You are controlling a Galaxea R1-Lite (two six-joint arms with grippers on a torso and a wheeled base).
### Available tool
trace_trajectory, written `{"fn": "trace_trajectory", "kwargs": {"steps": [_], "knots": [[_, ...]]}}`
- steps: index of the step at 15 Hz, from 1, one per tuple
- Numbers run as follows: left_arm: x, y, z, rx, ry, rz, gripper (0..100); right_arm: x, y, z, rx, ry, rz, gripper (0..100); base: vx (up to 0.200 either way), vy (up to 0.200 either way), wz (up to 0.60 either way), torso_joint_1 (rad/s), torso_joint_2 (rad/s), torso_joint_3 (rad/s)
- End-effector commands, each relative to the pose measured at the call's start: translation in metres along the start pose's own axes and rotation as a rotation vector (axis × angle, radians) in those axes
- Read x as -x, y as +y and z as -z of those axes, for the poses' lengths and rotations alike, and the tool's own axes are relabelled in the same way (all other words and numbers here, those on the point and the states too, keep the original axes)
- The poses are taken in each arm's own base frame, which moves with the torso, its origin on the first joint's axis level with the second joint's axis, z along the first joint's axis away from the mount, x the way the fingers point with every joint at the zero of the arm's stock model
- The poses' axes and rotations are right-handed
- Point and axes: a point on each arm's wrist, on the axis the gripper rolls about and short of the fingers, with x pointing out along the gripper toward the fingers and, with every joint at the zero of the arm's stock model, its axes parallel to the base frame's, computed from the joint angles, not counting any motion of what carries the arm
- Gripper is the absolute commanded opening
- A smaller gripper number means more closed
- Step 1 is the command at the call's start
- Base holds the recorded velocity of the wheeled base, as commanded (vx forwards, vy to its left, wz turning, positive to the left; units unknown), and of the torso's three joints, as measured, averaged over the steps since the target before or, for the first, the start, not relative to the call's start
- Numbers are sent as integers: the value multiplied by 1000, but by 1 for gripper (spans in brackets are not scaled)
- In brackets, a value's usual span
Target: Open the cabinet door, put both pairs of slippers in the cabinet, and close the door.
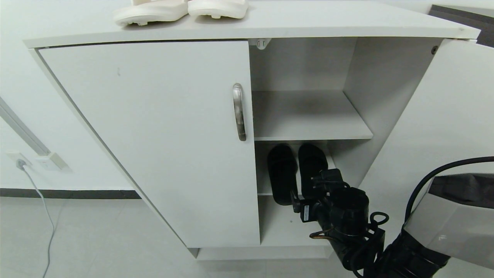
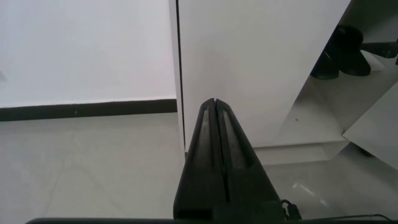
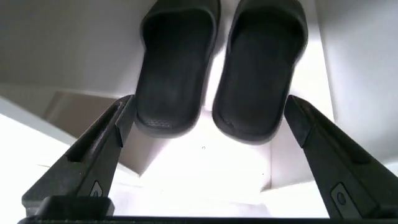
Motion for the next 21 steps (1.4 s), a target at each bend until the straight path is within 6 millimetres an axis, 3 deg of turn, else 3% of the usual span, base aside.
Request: {"fn": "trace_trajectory", "kwargs": {"steps": [1, 4, 21], "knots": [[0, 0, 0, 0, 1, -1, 0, 1, 1, 1, 1, 2, -3, 100, -200, 0, 0, 2, 2, 2], [0, 0, 0, 2, 1, -1, 0, 1, 0, 1, 1, 2, -3, 100, -200, 0, 0, 1, -2, 9], [0, 0, 0, 0, 1, 3, 0, 2, -1, 1, -3, -14, -3, 100, 0, 0, 0, 1, 0, 6]]}}
